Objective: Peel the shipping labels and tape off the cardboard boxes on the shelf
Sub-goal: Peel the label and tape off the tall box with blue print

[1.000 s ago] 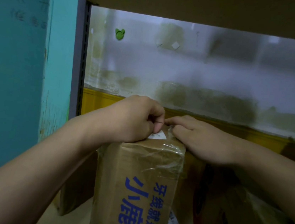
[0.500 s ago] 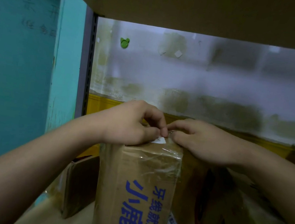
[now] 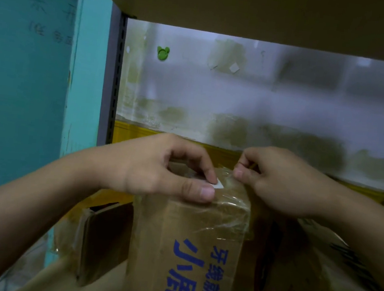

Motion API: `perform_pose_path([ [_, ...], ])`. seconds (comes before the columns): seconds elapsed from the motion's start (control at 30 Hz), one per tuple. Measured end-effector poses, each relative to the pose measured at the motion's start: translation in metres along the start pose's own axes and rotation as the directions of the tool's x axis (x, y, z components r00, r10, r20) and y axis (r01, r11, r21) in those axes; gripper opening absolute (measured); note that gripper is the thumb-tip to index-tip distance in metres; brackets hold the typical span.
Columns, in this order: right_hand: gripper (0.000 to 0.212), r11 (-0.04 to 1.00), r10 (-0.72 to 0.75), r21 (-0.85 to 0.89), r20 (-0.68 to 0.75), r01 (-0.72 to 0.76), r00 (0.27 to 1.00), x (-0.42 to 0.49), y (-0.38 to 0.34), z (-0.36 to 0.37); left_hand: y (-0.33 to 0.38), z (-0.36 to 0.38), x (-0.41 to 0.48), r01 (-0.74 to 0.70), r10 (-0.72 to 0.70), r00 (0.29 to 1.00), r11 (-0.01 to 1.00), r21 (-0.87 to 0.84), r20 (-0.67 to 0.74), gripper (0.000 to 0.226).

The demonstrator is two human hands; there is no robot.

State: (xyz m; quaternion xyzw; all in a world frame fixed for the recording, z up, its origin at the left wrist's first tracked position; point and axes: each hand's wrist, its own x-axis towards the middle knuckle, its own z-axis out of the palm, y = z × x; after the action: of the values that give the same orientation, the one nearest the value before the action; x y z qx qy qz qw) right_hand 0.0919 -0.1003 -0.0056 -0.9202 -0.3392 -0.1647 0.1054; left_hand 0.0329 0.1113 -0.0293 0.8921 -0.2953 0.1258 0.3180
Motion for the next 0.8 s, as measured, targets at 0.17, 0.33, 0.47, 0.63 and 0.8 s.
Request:
perform_pose_path([
  [0.17, 0.019, 0.995, 0.095, 0.032, -0.038, -0.094, 0.995, -0.001, 0.004, -0.002, 0.012, 0.015, 0.010, -0.043, 0.050, 0.996, 0.995, 0.095, -0.074, 0.038],
  [0.33, 0.013, 0.993, 0.114, 0.040, -0.027, -0.113, 0.993, 0.000, 0.004, -0.004, 0.013, 0.012, 0.016, -0.056, 0.052, 0.998, 0.993, 0.104, 0.040, 0.038],
  [0.47, 0.016, 0.979, 0.111, 0.158, 0.132, -0.132, 0.985, -0.003, 0.006, -0.015, 0.011, 0.014, 0.018, -0.081, 0.074, 0.995, 0.991, 0.102, 0.072, 0.031],
  [0.63, 0.011, 0.926, 0.100, 0.331, 0.247, -0.181, 0.964, -0.006, 0.012, -0.028, 0.013, 0.019, 0.019, -0.118, 0.110, 0.992, 0.985, 0.130, 0.067, 0.036],
  [0.8, 0.008, 0.925, 0.080, 0.342, 0.251, -0.165, 0.965, -0.006, 0.015, -0.028, 0.014, 0.019, 0.020, -0.126, 0.117, 0.990, 0.982, 0.139, 0.072, 0.034],
])
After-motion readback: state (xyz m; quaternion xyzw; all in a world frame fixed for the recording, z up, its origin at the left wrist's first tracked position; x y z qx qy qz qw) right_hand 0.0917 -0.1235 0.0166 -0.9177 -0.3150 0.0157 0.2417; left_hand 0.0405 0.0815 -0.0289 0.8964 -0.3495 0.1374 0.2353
